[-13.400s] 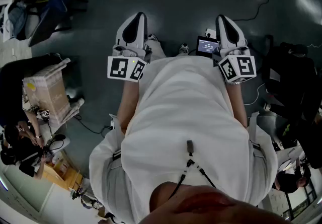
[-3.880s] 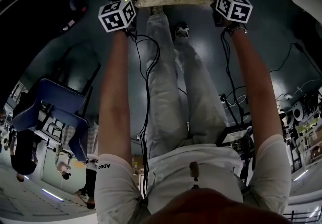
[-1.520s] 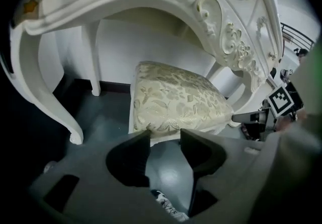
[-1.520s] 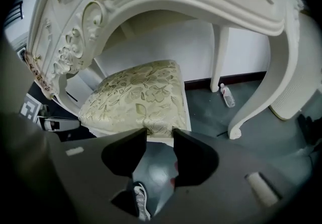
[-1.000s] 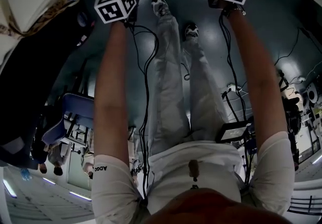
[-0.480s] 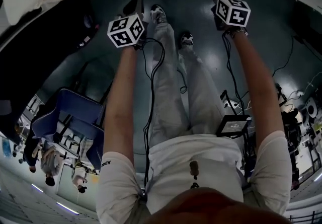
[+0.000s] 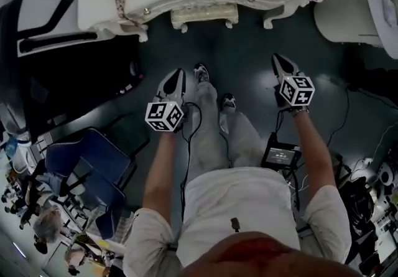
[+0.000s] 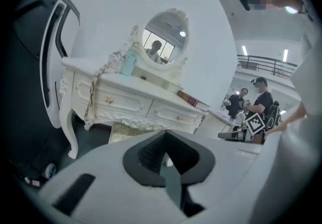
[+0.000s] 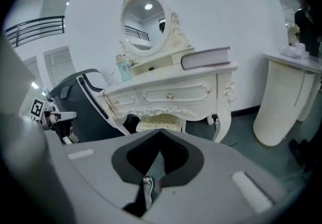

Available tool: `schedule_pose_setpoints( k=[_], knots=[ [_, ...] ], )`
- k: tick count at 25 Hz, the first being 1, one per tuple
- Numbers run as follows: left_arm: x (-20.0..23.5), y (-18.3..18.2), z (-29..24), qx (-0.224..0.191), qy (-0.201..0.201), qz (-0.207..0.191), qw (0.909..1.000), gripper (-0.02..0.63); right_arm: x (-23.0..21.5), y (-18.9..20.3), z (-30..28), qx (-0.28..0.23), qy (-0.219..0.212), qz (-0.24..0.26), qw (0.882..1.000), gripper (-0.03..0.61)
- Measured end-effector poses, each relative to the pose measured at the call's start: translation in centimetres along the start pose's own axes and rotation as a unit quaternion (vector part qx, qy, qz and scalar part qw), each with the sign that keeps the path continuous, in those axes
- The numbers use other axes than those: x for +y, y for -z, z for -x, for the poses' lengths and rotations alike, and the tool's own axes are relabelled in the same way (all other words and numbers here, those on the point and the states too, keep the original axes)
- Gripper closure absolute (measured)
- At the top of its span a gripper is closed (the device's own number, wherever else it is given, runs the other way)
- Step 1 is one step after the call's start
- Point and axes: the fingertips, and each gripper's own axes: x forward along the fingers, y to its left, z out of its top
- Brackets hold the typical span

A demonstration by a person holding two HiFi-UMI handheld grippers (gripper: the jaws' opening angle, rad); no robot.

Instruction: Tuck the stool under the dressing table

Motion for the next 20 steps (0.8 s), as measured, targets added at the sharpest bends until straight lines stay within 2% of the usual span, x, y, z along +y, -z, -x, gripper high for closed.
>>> schedule_pose_setpoints(
  k=[7,11,13,16,20],
  knots=[
    [-9.1,-9.5,10.5,-0.044,0.042,-0.076,0.9952,0.607,3.4,-9.8,14.1,-0.112,-0.001,-0.029,0.993,0.572],
    [-12.5,-14.0,15.3,-0.070,0.043,-0.080,0.9934,0.607,5.7,-14.3,21.1,-0.158,-0.006,-0.042,0.987,0.573],
    [-14.0,-16.5,17.8,-0.090,0.053,-0.077,0.9916,0.607,7.5,-15.6,24.1,-0.171,-0.002,-0.022,0.985,0.572],
    [-16.2,-19.2,21.6,-0.105,0.071,-0.094,0.9875,0.607,10.2,-16.7,28.4,-0.183,0.015,0.023,0.983,0.572],
    [-16.6,-21.9,24.6,-0.111,0.092,-0.117,0.9826,0.607,13.6,-19.0,32.5,-0.200,0.020,0.071,0.977,0.572]
  ],
)
